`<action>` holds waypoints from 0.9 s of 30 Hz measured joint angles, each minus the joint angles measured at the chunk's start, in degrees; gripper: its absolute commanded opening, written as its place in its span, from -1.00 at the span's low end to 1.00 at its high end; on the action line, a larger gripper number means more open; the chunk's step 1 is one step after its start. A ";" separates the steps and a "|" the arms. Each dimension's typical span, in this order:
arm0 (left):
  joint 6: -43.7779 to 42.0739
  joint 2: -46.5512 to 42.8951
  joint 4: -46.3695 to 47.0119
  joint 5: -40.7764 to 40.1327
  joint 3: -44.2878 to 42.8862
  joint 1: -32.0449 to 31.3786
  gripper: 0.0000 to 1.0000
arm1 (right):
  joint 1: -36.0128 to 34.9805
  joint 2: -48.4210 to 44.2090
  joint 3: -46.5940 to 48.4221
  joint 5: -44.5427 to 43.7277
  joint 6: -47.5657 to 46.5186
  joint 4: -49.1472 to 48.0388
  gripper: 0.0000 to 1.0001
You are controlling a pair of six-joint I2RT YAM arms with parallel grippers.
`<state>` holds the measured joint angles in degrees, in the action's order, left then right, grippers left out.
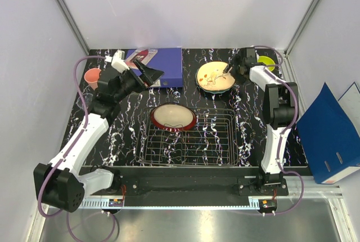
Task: Unload the mixed dishes from the dish rack
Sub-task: Place the plate at the center of the board, then pick up the plate from the dish rack.
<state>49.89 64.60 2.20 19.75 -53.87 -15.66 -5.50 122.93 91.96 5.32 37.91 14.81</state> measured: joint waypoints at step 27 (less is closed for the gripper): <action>-68.19 -12.09 -9.03 1.64 6.75 -21.29 0.98 | -12.52 -59.63 -42.21 2.12 -0.70 -24.02 0.55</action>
<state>-18.31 52.51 -6.83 21.39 -47.11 -36.95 -18.02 63.31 49.76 7.44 37.21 -9.21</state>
